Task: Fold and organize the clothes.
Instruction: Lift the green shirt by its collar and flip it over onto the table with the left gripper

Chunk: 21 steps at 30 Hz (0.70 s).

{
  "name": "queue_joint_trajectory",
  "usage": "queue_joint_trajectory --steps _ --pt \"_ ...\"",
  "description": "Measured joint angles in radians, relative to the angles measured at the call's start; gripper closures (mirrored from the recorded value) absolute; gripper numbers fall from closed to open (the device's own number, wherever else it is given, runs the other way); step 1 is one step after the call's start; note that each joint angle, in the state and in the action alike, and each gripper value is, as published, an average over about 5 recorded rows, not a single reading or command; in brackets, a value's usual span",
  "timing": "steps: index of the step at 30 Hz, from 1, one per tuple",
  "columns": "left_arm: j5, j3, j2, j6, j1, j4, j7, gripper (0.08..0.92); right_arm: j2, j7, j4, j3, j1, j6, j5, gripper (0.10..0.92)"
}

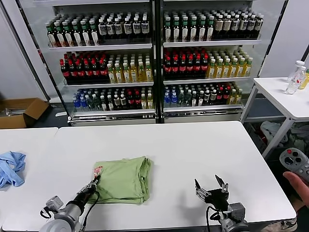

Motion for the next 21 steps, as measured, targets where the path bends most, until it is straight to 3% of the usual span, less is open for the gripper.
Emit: queue_joint_trajectory --steps 10,21 --pt "-0.167 -0.153 0.033 0.029 -0.011 -0.054 -0.022 0.882 -0.009 0.0 -0.014 -0.011 0.023 0.0 0.017 0.203" --pt "-0.165 -0.346 0.108 0.011 0.008 -0.168 -0.052 0.882 -0.009 0.001 -0.025 -0.025 0.052 0.0 0.027 0.203"
